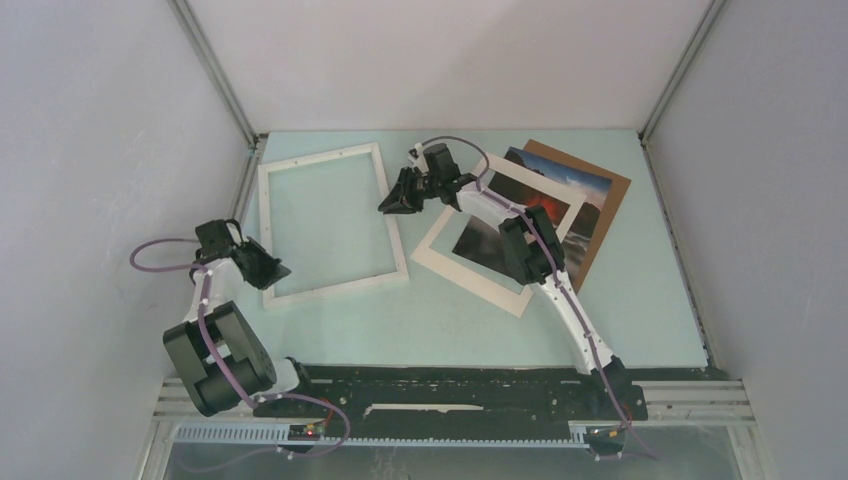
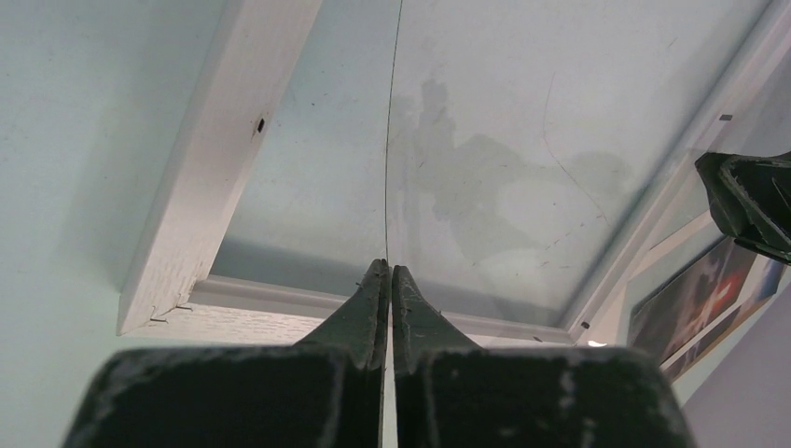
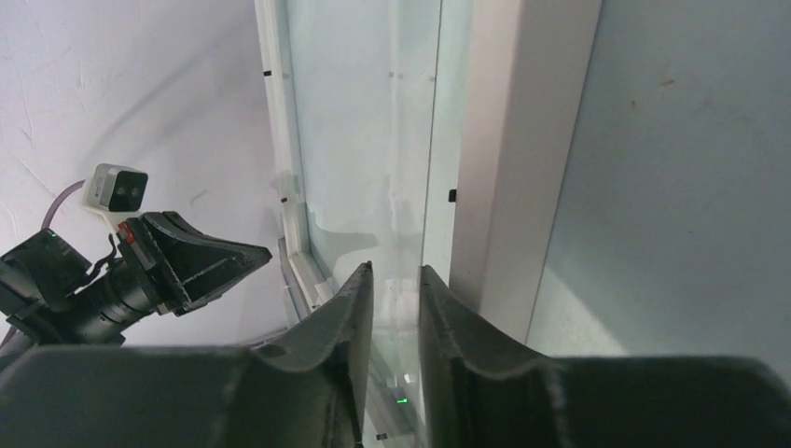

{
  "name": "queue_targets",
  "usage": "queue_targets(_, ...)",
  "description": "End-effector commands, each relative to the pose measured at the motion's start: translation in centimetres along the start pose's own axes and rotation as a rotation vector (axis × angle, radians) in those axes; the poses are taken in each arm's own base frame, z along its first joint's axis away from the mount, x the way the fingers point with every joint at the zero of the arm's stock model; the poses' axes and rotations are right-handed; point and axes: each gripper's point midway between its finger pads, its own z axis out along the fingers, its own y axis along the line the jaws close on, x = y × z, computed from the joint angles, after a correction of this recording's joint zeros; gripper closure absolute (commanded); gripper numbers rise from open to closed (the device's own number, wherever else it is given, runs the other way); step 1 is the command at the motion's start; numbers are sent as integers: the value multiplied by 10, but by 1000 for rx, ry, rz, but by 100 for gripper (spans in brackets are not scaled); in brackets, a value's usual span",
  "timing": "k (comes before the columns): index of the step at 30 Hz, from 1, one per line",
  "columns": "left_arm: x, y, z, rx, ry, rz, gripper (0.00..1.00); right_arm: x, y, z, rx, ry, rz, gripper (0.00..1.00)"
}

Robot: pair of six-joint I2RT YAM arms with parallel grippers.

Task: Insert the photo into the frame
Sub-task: Place the photo frame item in the photo frame.

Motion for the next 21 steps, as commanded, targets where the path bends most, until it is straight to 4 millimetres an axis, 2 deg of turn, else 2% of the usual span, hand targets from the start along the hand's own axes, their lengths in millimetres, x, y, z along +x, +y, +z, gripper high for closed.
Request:
queue_targets(1, -2, 1, 1, 11, -5, 21, 100, 3, 12, 15, -39, -15, -39, 72)
queue_targets(9, -6, -3, 5, 29, 9, 24, 100, -1, 11, 20, -26, -56, -24, 69)
queue_targets(12, -3, -2, 6, 28, 14, 20, 100, -3, 16, 24, -35, -74, -50, 78)
queue_targets(14, 0, -2, 7, 33, 27, 15, 99, -7, 18, 24, -38, -92, -70, 91)
queue_targets(16, 2, -2, 7, 41, 34, 14, 98, -11, 22, 22, -39, -106, -97, 100)
queue_targets(21, 8, -4, 14, 67, 70, -15, 90, -17, 36, 11, -90, -146, -149, 100)
